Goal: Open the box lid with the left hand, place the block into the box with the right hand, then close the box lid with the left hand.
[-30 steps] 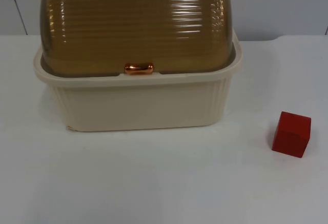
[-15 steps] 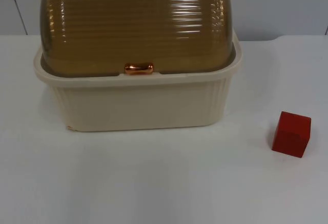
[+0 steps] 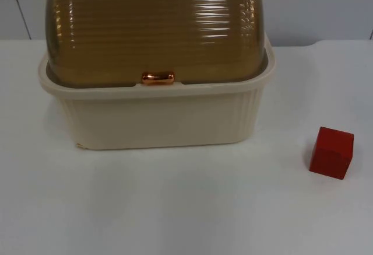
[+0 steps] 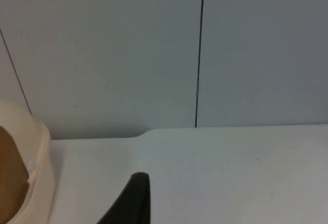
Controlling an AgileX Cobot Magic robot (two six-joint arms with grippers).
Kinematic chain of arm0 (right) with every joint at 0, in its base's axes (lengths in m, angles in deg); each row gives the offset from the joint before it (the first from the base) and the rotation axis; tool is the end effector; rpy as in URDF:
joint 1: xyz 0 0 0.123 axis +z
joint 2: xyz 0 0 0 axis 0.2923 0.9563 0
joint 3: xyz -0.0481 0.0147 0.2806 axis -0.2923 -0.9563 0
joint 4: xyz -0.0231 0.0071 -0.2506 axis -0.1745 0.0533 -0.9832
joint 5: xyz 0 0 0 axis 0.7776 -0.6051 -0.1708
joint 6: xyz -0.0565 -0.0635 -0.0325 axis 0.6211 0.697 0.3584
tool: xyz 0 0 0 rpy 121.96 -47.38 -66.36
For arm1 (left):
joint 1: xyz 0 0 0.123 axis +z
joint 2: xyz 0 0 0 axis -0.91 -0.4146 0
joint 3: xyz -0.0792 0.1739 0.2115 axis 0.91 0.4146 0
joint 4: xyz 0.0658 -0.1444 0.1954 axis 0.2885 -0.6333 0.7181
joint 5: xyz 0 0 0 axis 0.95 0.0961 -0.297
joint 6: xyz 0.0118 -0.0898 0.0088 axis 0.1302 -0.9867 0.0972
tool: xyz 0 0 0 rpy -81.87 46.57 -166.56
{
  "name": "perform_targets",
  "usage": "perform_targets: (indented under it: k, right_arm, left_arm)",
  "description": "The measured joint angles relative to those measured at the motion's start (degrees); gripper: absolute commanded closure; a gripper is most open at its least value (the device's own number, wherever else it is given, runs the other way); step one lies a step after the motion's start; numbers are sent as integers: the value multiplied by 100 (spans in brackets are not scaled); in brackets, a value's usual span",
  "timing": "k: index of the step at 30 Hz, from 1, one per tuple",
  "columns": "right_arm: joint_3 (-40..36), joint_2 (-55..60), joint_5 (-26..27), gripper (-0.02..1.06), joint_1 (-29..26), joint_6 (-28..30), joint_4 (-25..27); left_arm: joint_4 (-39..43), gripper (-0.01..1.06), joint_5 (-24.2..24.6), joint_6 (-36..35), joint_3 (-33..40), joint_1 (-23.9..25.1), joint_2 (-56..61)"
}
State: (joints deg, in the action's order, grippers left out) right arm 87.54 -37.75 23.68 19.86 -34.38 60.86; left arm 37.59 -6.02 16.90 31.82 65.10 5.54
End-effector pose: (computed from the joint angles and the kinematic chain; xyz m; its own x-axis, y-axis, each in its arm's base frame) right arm 0.0942 -0.0043 0.4138 -0.2776 -0.0055 -0.9607 0.0470 0.9987 -0.0193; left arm 0.1047 0.0109 0.3941 -0.2885 0.0199 -0.9573 -0.1106 0.9924 0.0540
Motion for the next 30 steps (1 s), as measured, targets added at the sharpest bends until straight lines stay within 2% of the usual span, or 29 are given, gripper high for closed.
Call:
perform_targets:
  k: [12, 16, 18, 21, 22, 27, 28, 30]
  right_arm:
    - [0, 343, 542, 2, 0, 0, 0]
    - [0, 343, 542, 2, 0, 0, 0]
    - [0, 343, 555, 2, 0, 0, 0]
    - [0, 343, 559, 2, 0, 0, 0]
    - [0, 343, 559, 2, 0, 0, 0]
    - [0, 343, 569, 2, 0, 0, 0]
    - [0, 343, 569, 2, 0, 0, 0]
    - [0, 343, 569, 2, 0, 0, 0]
  left_arm:
    - [-11, 0, -594, 0, 0, 0, -1079]
    - [-11, 0, -633, 322, 0, -81, -1411]
    - [-11, 0, -633, 799, 0, -321, -1595]
    - [-11, 0, -646, 1471, 0, -980, -1807]
    - [-11, 0, -646, 1471, 0, -980, -1807]
    - [248, 0, -681, 2047, 0, -2244, -2283]
    - [248, 0, -681, 2047, 0, -2244, -2283]
    - [521, 0, -681, 2215, 0, -2784, -2561]
